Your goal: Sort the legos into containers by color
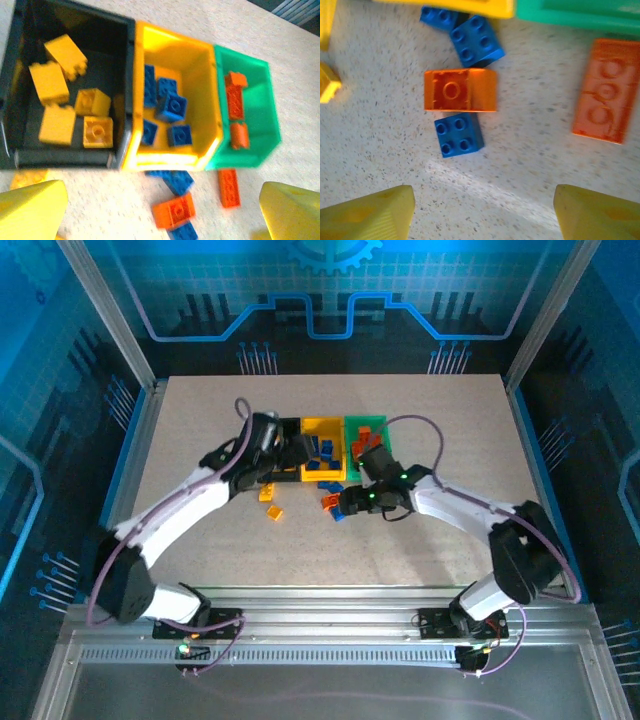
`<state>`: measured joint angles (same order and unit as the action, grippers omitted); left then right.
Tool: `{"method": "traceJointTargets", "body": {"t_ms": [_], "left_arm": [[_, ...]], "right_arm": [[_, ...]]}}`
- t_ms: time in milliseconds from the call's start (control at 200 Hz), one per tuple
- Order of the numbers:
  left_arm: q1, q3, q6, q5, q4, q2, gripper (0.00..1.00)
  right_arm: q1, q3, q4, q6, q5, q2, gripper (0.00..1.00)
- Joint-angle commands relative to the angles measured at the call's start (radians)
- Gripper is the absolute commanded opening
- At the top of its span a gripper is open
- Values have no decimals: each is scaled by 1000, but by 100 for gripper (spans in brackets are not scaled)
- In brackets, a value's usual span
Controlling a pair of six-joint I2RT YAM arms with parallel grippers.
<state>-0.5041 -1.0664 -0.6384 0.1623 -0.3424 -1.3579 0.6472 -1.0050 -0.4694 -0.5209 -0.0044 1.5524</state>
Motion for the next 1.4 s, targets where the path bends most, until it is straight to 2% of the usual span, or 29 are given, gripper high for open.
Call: {"method": "traceJointTargets", "body": {"t_ms": [0,275,425,655,850,941,1081,1166,1396], "left_arm": [[-34,155,-73,-18,26,124,99],[-74,484,-224,39,-48,460,99],[-73,588,-274,58,-84,558,99],[-72,631,-298,87,-97,588,99],[-71,632,-280,109,-105,589,99],[-71,634,-270,115,-113,596,99],[-71,633,-262,121,-118,595,99],[-70,635,-264,112,-112,593,99],[-70,638,-274,93,-118,590,99]], "right_arm": [[57,-72,-1,59,48,97,75],[103,-208,-65,59,169,301,73],[121,-232,-83,55,199,354,67],[155,-246,-83,60,189,387,48],[173,-206,-33,86,95,280,34],[169,-209,-34,88,69,203,34],[134,-302,-58,89,109,152,35],[93,-400,-78,71,138,206,36],[16,-716,-162,35,216,469,38]]}}
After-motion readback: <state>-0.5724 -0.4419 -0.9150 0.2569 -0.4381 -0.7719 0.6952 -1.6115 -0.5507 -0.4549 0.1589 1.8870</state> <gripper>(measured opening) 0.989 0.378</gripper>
